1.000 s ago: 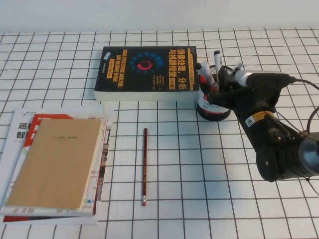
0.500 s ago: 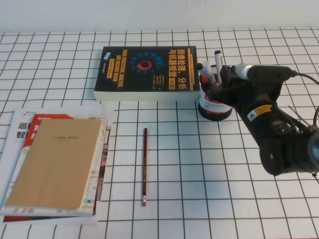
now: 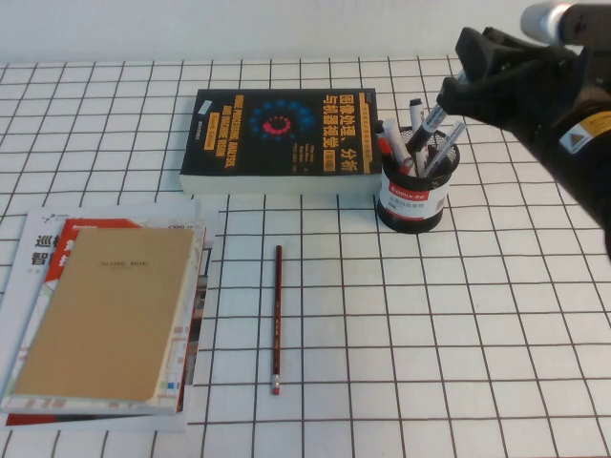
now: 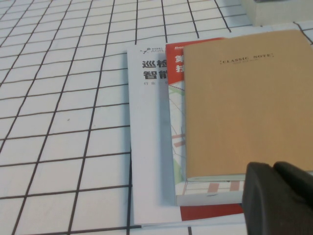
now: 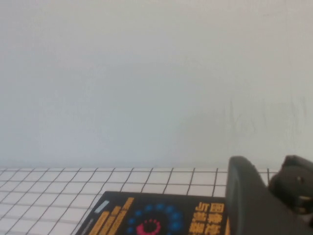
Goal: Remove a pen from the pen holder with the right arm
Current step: 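Take a marker out of the pen holder and lay it on the table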
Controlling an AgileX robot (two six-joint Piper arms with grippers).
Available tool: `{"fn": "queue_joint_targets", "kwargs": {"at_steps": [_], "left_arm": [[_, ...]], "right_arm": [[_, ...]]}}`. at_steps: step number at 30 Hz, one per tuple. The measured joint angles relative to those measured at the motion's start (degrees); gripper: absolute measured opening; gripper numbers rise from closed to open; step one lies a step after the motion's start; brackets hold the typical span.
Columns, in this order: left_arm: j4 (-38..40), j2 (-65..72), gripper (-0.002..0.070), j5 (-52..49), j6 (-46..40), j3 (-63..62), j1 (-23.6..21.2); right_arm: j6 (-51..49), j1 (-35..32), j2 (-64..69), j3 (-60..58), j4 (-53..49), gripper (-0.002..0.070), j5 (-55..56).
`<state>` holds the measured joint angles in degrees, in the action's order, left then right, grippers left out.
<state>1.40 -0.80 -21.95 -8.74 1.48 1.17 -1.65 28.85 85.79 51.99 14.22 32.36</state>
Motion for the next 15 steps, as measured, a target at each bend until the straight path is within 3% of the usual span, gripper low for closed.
{"fn": "queue_joint_targets", "kwargs": {"at_steps": [7,11,15], "left_arm": [[0.00,0.00,-0.0004,0.00,0.00,0.00,0.00],[0.00,0.00,-0.0004,0.00,0.00,0.00,0.00],[0.00,0.00,-0.0004,0.00,0.00,0.00,0.00]], "right_arm": [[1.65,-0.09,-12.56,6.30,-0.88,0.0113,-33.53],[1.30,0.02,-13.00,12.69,-0.43,0.0113,-56.27],[-0.58,1.29,-9.84,16.64,0.50,0.0113,-69.45]]}}
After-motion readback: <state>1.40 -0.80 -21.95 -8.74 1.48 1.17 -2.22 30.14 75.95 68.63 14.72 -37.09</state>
